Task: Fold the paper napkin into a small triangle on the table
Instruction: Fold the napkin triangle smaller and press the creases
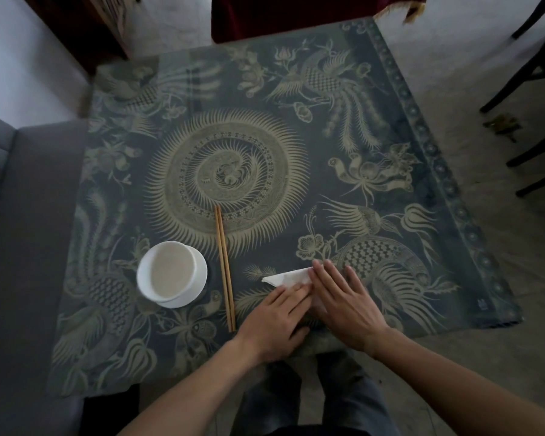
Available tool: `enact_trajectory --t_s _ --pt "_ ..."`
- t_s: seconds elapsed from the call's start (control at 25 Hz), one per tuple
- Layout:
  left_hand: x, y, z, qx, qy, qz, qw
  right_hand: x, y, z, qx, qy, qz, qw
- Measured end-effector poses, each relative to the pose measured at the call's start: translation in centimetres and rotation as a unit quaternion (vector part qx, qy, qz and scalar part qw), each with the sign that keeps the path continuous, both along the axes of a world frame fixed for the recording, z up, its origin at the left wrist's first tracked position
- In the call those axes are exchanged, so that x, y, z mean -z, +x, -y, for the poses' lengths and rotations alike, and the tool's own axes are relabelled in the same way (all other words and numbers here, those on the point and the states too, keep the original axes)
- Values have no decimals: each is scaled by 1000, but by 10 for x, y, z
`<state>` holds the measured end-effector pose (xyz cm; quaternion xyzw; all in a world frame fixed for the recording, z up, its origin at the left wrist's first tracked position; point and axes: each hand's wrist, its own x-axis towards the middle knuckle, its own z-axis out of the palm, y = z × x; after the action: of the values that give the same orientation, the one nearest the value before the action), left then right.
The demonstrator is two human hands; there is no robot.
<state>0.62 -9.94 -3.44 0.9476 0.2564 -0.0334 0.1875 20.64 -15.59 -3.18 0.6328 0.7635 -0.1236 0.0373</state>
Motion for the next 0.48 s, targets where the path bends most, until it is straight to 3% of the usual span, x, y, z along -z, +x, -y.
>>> enact_trajectory --t_s 0.28,0.48 --pt "3 -9 4 -100 17 -56 993 9 5 0 1 -53 14 999" --pt "0 -11 8 -214 14 -116 970 5 7 0 14 -55 19 998"
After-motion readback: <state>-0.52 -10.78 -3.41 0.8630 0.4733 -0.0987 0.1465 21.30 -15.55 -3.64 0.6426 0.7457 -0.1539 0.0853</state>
